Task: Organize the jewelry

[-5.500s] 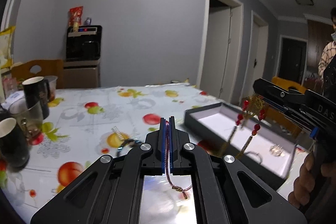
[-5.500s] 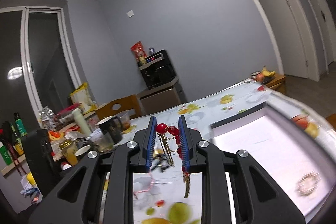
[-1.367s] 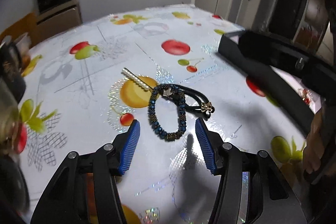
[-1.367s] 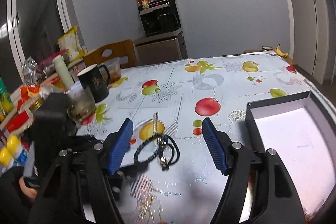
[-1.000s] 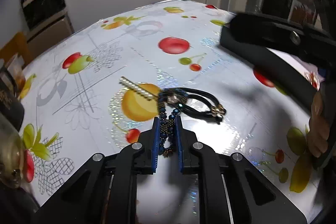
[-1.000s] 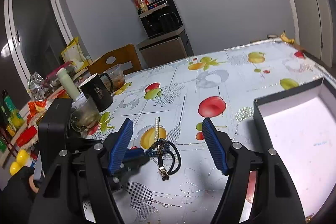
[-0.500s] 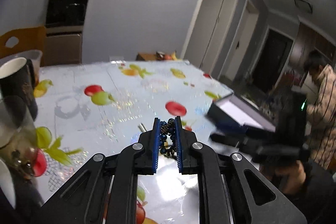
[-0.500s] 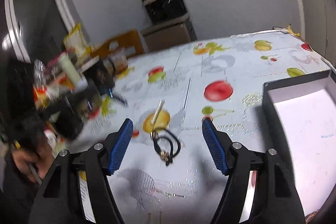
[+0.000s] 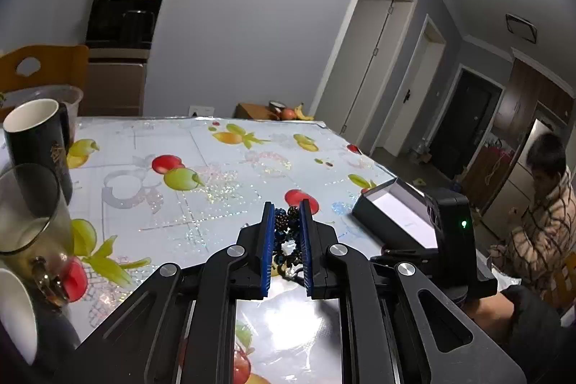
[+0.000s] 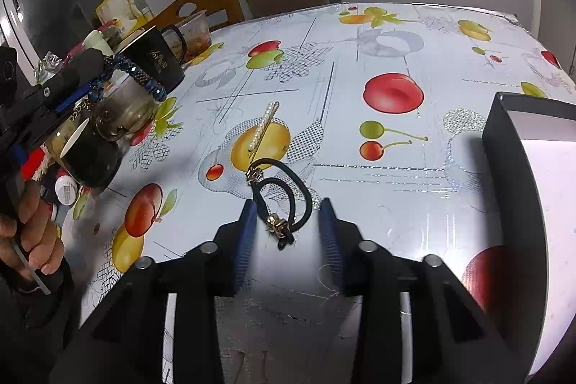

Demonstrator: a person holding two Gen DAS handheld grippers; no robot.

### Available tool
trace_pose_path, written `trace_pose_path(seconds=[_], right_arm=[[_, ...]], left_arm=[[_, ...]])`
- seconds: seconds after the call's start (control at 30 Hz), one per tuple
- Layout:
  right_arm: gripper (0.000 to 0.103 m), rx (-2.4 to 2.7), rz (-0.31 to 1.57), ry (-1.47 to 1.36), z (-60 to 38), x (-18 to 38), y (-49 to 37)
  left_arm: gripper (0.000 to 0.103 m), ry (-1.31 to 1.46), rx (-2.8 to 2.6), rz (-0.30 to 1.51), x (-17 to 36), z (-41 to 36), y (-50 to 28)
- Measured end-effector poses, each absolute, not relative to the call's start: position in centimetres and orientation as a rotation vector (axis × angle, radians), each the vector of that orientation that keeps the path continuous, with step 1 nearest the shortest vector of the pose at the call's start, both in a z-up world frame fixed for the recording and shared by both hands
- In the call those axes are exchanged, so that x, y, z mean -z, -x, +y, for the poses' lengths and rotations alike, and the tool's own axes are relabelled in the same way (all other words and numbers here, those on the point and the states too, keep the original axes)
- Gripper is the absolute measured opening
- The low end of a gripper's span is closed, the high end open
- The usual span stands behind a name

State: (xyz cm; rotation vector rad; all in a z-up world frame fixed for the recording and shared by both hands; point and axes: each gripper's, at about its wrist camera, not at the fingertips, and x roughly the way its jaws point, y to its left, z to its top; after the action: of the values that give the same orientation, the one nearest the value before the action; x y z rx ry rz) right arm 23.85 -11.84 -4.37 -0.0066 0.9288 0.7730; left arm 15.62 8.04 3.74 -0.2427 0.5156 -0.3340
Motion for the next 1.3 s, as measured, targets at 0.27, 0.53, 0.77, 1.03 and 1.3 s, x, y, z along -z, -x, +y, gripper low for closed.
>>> trace_pose_path(seconds=[0.27, 0.53, 0.77, 1.03, 1.3], right_arm=[[0.012, -0.815, 0.919, 0.124, -10.1, 4.2, -22.2], [0.011, -0.906, 0.770, 0.001, -12.1, 1.0, -20.8], [0.012, -1.036, 0.737, -0.261, -14.8, -0.5, -21.6], [0.012, -1.040, 0.727, -0.246, -14.6, -1.0, -21.1], [0.012, -1.021, 0.712, -0.221, -14.7, -1.3, -20.8]], left_arm=[[0.014, 0.257, 0.328, 0.523, -3.5, 8.7, -15.7], [0.014, 0.272, 0.315, 0.521, -3.4, 9.4, -15.6], [0.014, 0.291, 0.312, 0.517, -3.4, 9.9, -15.4], [0.014, 0.284, 0.315, 0.531, -3.1, 9.6, -15.7], [0.014, 0.291, 0.312, 0.533, -2.8, 9.6, -15.9]])
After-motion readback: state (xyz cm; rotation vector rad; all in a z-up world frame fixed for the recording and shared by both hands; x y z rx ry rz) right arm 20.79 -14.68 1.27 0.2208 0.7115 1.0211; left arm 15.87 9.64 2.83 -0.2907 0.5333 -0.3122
